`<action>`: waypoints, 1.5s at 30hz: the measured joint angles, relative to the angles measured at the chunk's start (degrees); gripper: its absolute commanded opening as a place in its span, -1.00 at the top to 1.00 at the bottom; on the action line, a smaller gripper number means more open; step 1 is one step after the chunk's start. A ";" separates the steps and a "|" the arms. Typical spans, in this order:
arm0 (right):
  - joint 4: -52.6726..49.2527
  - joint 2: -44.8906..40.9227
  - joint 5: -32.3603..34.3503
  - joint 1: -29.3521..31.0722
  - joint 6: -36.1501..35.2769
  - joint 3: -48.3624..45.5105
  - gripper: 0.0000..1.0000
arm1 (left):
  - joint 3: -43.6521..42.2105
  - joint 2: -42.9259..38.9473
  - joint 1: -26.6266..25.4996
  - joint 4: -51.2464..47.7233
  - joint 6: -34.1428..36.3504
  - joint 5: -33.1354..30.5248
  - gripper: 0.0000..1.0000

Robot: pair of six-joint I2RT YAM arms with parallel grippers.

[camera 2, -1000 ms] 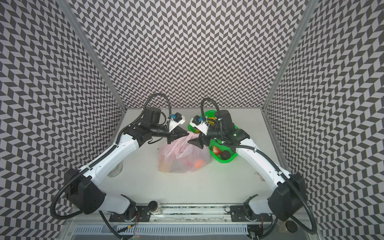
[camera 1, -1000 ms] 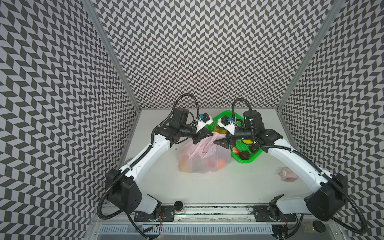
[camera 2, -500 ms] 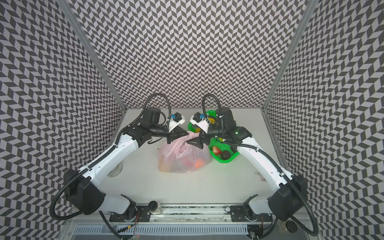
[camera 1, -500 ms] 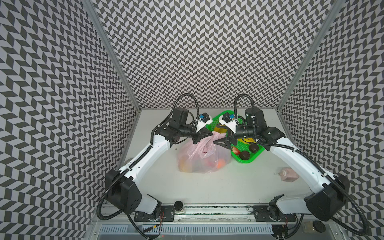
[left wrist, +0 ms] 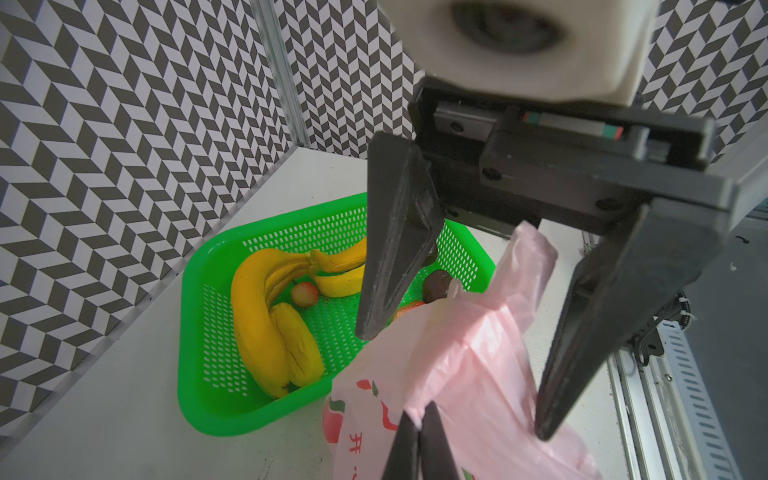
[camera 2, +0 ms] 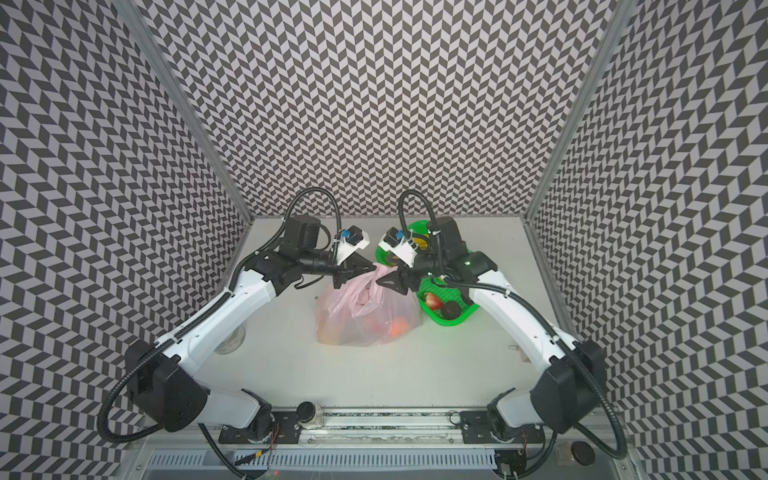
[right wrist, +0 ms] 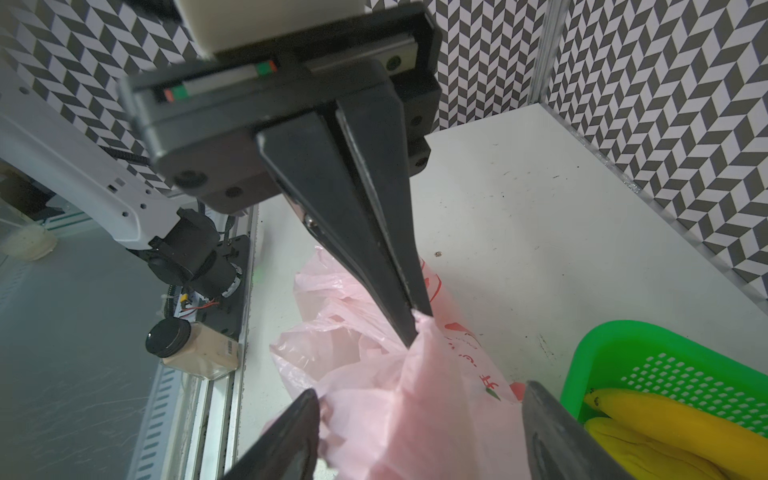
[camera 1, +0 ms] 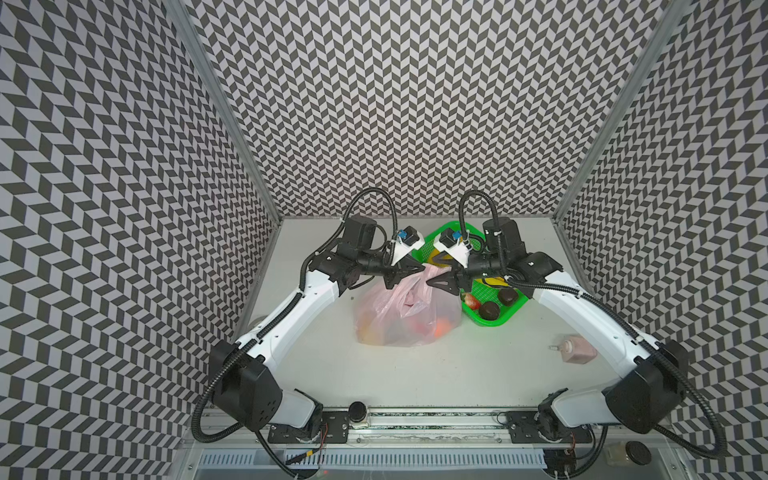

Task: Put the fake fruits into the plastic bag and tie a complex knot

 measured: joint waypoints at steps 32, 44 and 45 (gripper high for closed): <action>22.12 -2.27 1.53 1.73 10.23 -13.75 1.00 | -7.39 -9.22 10.45 10.60 -9.99 4.81 -0.18; 36.65 -4.83 10.73 4.96 14.53 -21.44 1.00 | -14.05 -3.96 17.33 18.95 -15.34 2.21 -0.10; 37.31 -4.83 11.32 5.05 14.69 -21.66 1.00 | -14.05 -2.91 17.07 19.28 -15.39 2.58 -0.11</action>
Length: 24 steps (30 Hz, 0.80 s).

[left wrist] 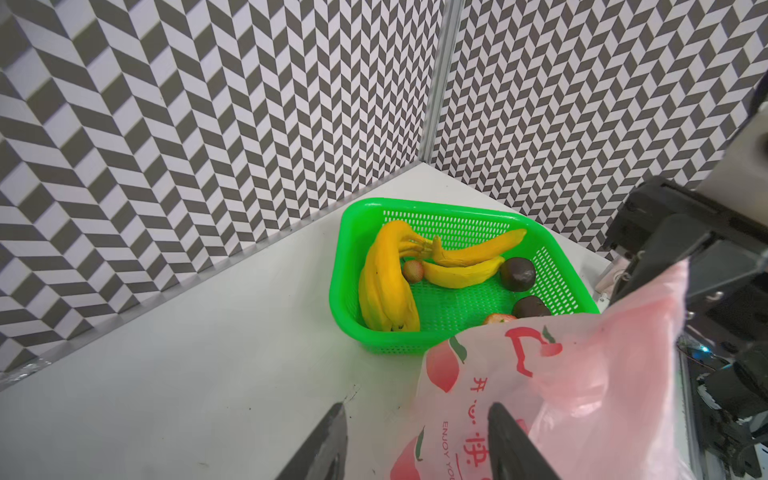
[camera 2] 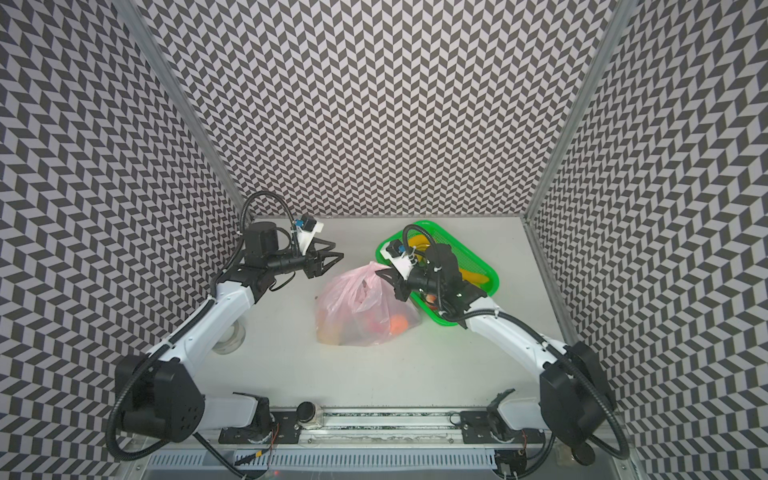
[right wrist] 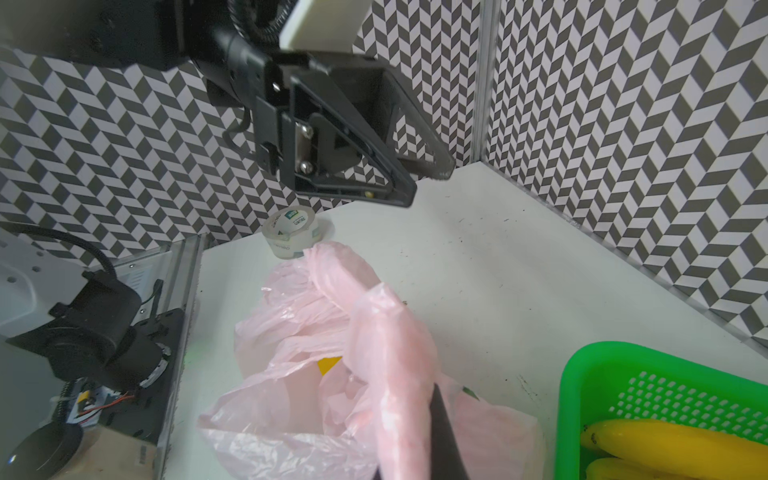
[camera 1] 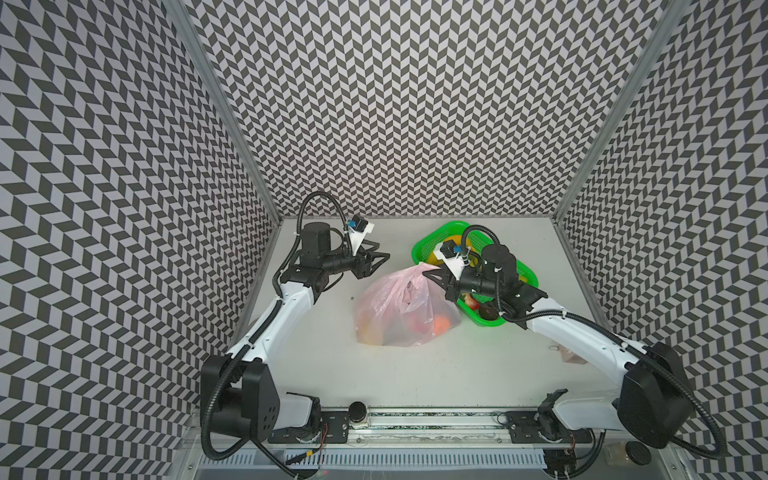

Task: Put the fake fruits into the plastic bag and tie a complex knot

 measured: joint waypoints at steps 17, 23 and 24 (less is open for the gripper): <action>5.16 -1.51 4.46 0.94 1.27 -2.36 1.00 | -0.46 5.05 -6.14 -0.81 5.09 4.17 -0.16; 5.86 -1.55 4.46 0.96 1.64 -3.13 1.00 | -0.46 6.03 -6.86 -1.66 6.19 5.79 -0.18; 6.19 -1.57 4.46 0.96 1.66 -3.23 1.00 | -0.46 6.03 -7.04 -1.66 6.25 6.12 -0.18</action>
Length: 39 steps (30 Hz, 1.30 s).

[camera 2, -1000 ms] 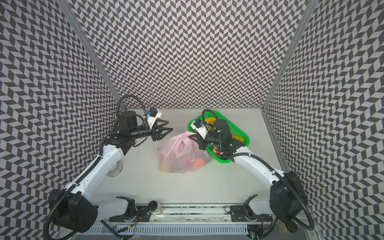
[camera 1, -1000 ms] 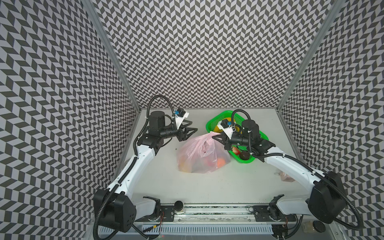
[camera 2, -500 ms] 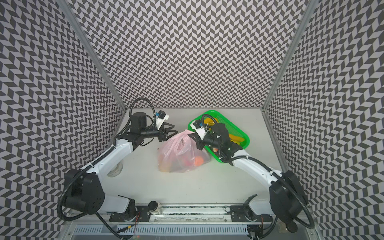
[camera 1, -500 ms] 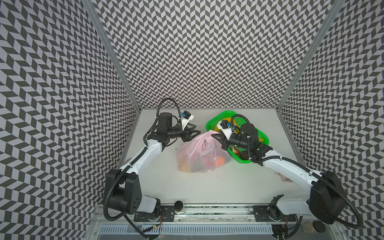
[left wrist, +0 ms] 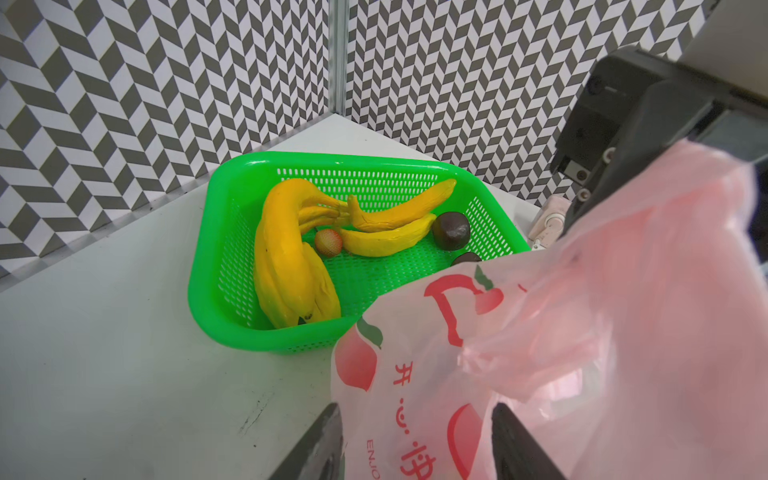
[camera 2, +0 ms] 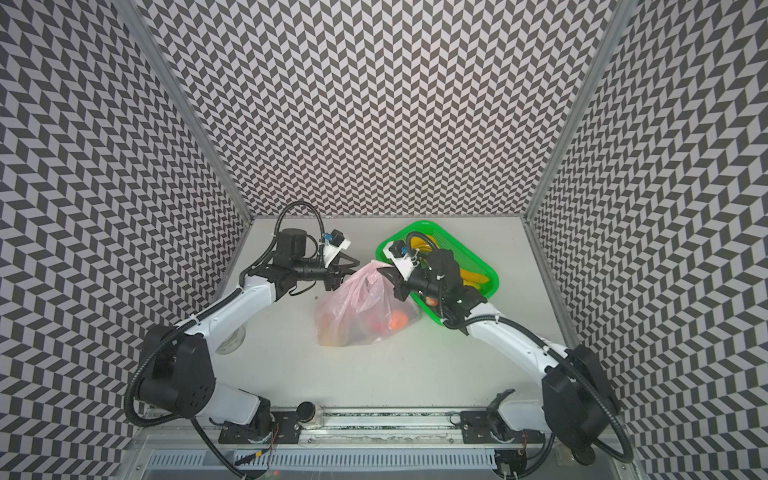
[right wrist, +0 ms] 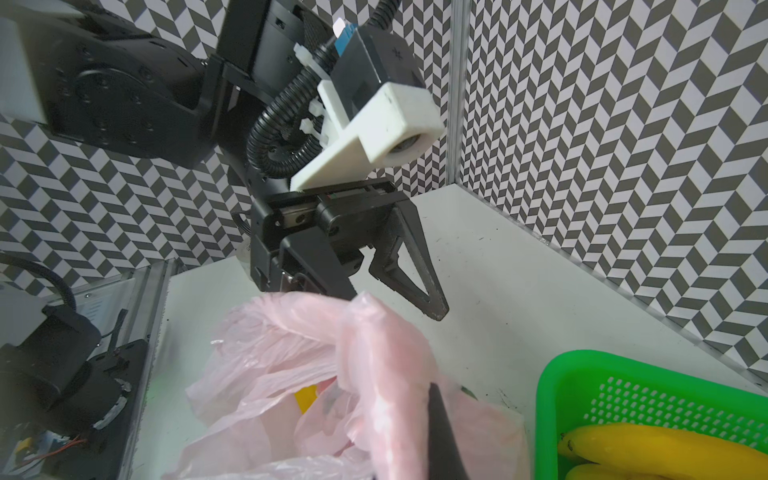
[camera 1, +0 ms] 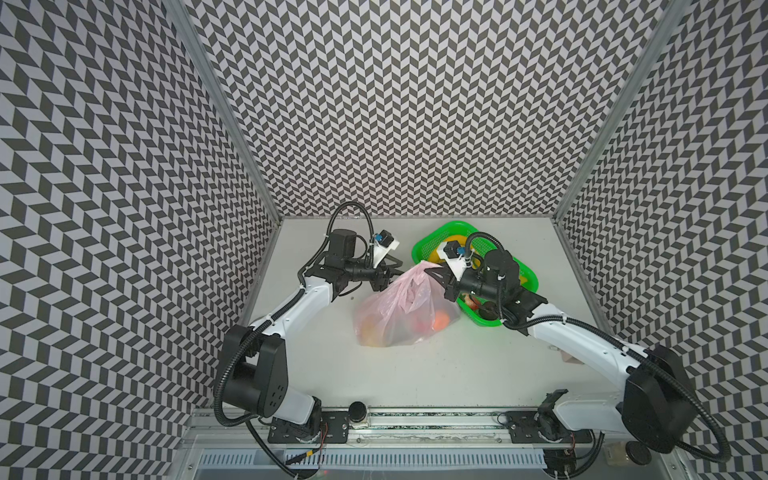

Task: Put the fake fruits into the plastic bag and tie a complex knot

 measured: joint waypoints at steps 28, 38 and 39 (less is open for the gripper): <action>3.41 -0.55 1.90 0.00 -1.22 -3.06 1.00 | -0.02 0.76 -2.05 -0.09 3.32 7.89 -0.30; 5.01 -0.55 -2.14 0.02 -0.20 -3.19 1.00 | 0.00 0.76 -2.12 -0.09 3.04 7.93 -0.04; 5.03 -0.55 -2.36 0.02 -0.13 -3.19 1.00 | 0.00 0.76 -2.16 -0.13 2.84 7.93 0.02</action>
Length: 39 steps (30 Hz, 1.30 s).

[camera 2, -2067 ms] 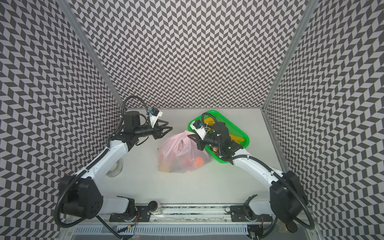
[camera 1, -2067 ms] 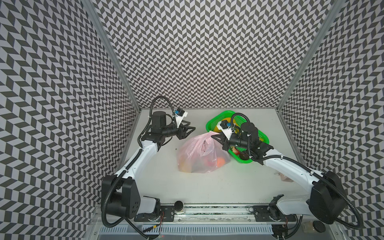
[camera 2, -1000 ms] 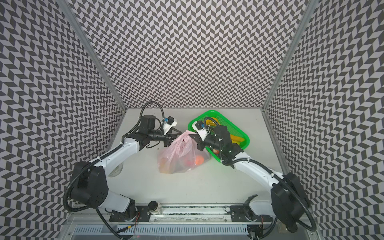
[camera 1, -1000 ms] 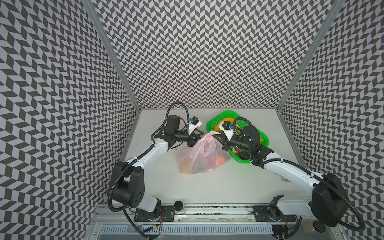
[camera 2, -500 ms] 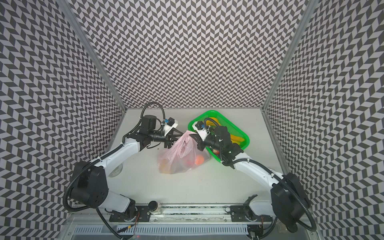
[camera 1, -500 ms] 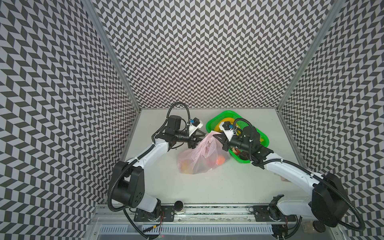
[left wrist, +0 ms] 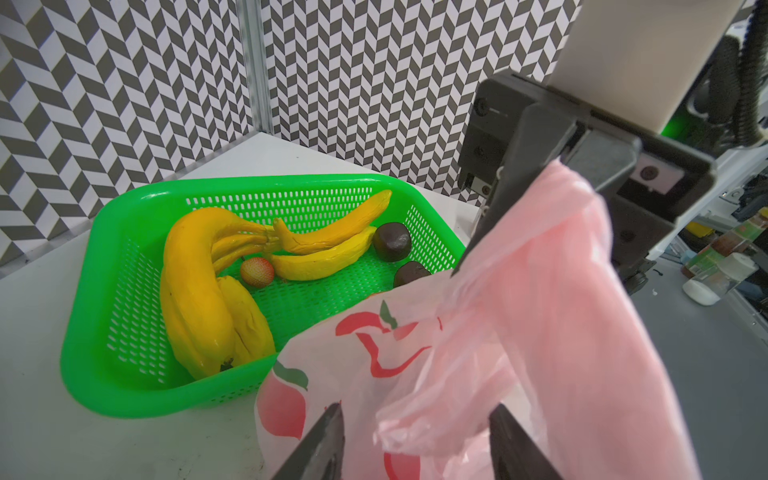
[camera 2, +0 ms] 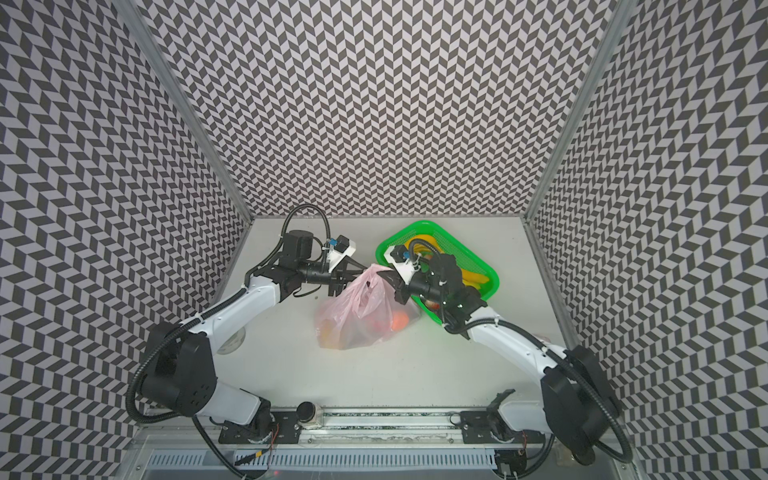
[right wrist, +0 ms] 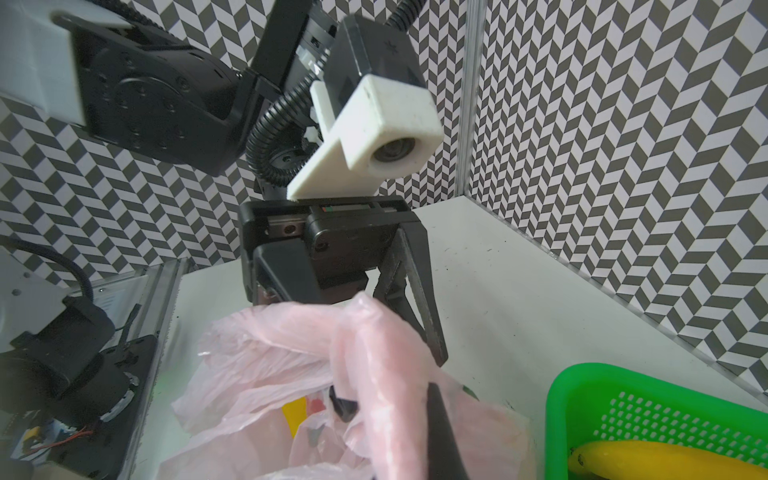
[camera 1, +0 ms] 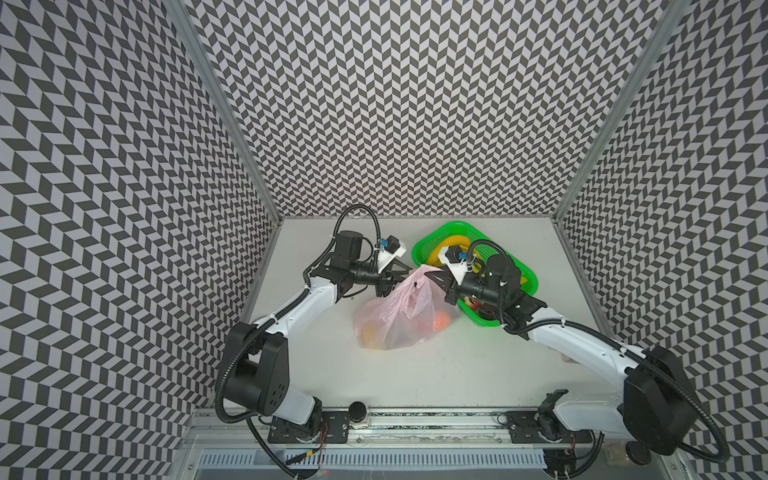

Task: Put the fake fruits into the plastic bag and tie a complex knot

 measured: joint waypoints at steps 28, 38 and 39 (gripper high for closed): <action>-2.73 -0.39 0.81 -0.02 3.08 0.35 0.08 | 0.04 -0.96 -0.24 0.26 -0.44 -1.49 1.00; -8.39 -14.93 1.44 -5.07 10.36 -0.83 -0.45 | -0.39 -1.75 -0.24 1.55 -2.86 -1.86 1.00; -8.41 -16.81 1.40 -6.14 11.17 -1.60 -0.44 | -0.46 -1.86 -0.24 1.64 -3.06 -1.90 1.00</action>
